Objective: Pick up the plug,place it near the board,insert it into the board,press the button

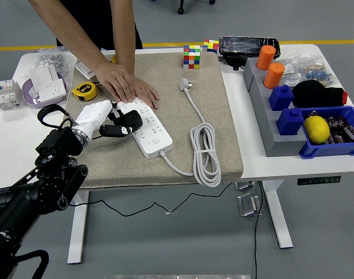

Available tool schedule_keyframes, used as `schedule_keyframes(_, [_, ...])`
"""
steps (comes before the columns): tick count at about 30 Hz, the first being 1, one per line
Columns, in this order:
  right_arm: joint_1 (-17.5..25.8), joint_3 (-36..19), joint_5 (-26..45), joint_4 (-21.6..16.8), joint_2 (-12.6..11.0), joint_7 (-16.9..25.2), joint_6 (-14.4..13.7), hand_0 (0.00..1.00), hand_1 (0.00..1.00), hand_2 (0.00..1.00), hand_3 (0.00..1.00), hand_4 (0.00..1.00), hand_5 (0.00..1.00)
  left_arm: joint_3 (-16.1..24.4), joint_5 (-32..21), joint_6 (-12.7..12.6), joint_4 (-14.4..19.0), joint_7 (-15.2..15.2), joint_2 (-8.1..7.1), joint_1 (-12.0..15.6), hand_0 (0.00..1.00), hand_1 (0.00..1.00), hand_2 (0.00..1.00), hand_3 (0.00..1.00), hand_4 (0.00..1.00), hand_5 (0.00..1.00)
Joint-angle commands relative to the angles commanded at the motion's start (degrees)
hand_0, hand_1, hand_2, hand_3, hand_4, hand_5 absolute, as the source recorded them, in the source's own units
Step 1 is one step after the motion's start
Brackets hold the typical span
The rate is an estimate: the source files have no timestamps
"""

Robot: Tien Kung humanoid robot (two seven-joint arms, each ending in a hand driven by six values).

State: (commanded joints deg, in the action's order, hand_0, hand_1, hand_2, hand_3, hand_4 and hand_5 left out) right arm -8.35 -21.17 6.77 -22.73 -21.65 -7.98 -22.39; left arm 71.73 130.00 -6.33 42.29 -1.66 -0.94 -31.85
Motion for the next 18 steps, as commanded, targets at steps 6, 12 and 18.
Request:
schedule_keyframes(6, [0.01,0.21,-0.14,-0.01,0.04,-0.04,-0.07,0.782,0.739,0.731,0.756,0.998,0.998,0.73,0.0,-0.33,1.09,-0.15,-0.05,0.48,0.458,0.411,0.313,0.315,0.588,0.373])
schedule_keyframes(12, [-0.02,0.05,-0.17,-0.01,0.04,-0.05,-0.13,0.782,0.739,0.731,0.756,0.998,0.998,3.51,0.0,-0.12,3.87,-0.33,0.05,1.52,0.459,0.403,0.304,0.303,0.566,0.35])
schedule_keyframes(18, [0.11,-0.3,-0.19,0.03,0.18,-0.04,-0.12,0.782,0.739,0.731,0.756,0.998,0.998,7.8,0.0,-0.46,9.46,-0.45,0.03,3.45,0.456,0.403,0.302,0.302,0.56,0.347])
